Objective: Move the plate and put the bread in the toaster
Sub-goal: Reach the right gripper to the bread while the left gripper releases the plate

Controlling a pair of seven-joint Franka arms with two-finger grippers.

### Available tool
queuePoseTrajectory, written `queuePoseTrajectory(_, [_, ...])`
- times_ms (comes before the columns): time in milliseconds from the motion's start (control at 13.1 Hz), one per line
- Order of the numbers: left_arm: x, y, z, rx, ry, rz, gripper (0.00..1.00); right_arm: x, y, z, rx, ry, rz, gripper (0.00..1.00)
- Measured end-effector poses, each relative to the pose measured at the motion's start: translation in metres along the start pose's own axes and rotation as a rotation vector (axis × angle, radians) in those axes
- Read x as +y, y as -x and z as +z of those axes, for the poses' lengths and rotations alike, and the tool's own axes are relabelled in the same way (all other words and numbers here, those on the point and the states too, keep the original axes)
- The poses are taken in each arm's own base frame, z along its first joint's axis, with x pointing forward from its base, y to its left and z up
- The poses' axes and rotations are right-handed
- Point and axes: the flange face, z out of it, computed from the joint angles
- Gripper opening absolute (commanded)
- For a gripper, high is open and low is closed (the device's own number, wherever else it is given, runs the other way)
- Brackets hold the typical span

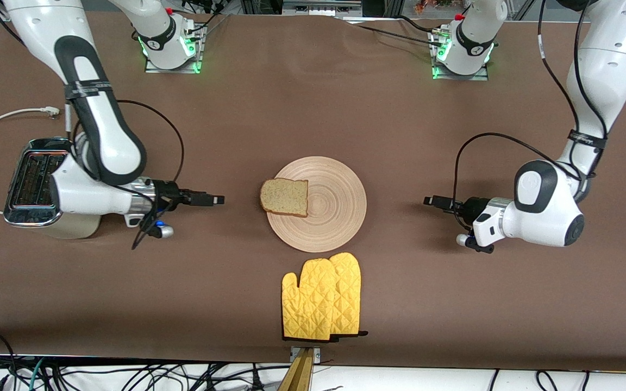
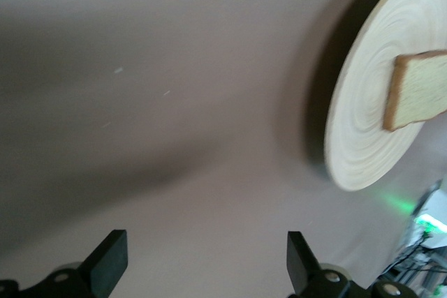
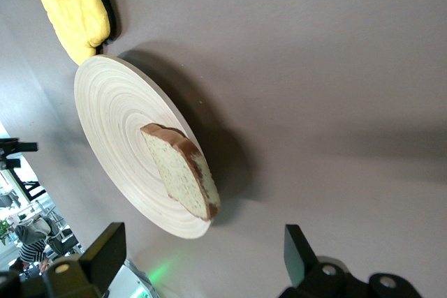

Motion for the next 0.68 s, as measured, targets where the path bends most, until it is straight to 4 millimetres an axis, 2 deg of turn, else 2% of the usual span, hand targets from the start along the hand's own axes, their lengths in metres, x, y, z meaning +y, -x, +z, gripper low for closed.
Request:
queuePoseTrajectory(228, [0.003, 0.009, -0.036, -0.073, -0.121, -0.044, 1.0, -0.007, 0.0, 0.048, 0.018, -0.031, 0.009, 1.0])
queuePoseTrajectory(380, [0.01, 0.015, -0.062, -0.064, -0.172, -0.064, 1.0, -0.006, 0.0, 0.072, 0.025, -0.029, 0.013, 1.0])
queuePoseTrajectory(533, [0.011, 0.025, -0.082, -0.066, -0.24, -0.077, 1.0, -0.002, -0.001, 0.085, 0.022, -0.056, 0.014, 1.0])
queuePoseTrajectory(685, [-0.002, 0.04, -0.098, -0.102, -0.3, -0.107, 1.0, 0.001, -0.003, 0.09, 0.02, -0.07, 0.009, 1.0])
